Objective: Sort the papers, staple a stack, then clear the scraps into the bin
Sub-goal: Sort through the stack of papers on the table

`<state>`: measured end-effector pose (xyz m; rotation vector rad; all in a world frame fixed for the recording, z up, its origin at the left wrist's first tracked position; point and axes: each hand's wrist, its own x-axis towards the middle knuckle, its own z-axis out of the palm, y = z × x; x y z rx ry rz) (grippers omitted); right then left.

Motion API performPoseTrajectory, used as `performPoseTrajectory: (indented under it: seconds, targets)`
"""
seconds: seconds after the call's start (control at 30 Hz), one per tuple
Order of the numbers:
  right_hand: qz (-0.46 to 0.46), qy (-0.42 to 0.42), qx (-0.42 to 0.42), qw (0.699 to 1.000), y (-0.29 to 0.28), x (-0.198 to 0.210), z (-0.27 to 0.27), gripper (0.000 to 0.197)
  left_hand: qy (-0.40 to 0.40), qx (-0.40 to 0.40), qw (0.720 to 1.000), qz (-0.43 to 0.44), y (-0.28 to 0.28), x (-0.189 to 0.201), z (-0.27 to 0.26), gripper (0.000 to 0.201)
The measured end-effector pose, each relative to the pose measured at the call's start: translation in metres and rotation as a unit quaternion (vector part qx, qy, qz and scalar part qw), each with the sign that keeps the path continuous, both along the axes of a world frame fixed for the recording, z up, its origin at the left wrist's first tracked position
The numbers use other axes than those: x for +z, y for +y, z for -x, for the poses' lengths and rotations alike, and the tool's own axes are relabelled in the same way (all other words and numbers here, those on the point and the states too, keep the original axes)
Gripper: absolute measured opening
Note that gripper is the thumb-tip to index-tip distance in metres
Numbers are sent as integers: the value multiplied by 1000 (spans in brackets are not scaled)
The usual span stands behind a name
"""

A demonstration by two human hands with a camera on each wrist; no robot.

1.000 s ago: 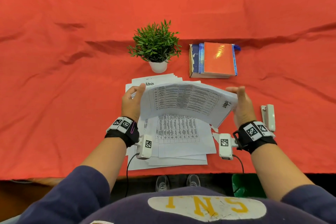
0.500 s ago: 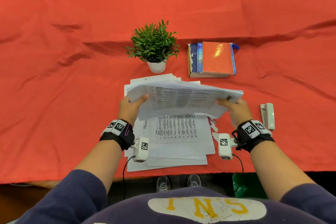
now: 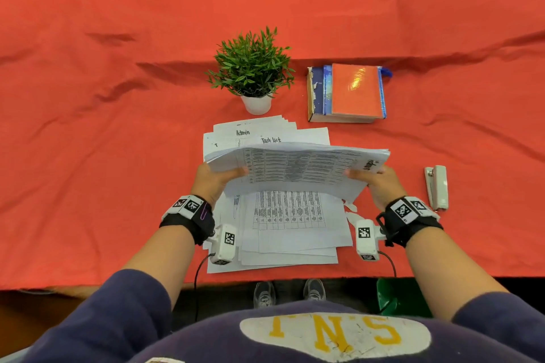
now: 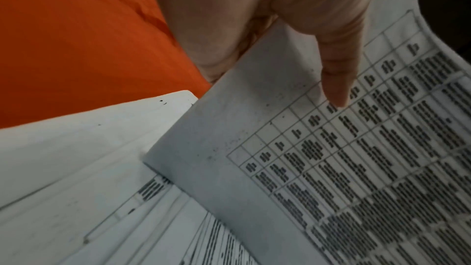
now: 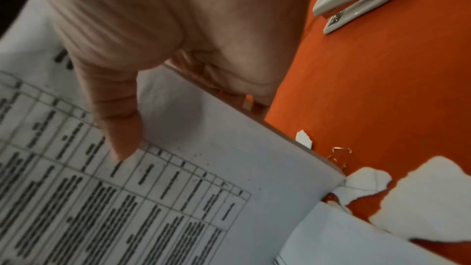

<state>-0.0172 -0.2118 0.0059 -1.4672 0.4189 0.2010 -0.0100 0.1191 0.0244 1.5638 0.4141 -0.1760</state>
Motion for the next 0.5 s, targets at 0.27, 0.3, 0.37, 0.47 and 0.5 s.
performPoseTrajectory:
  seconds: [0.27, 0.3, 0.37, 0.47, 0.5]
  targets:
    - [38, 6, -16, 999, 2, 11, -11, 41, -13, -20, 998, -60, -16, 20, -7, 24]
    - [63, -8, -25, 998, -2, 21, -14, 49, -25, -31, 997, -62, -16, 29, -10, 24]
    - [127, -63, -49, 989, -8, 48, -21, 77, -54, -46, 994, -80, -18, 48, -17, 23]
    - [255, -203, -2, 945, -2, 91, -34, 99, -118, -83, 975, -166, -29, 79, -29, 15]
    - [298, -241, 45, 923, 6, 103, -38, 99, -142, -105, 963, -203, -36, 89, -33, 9]
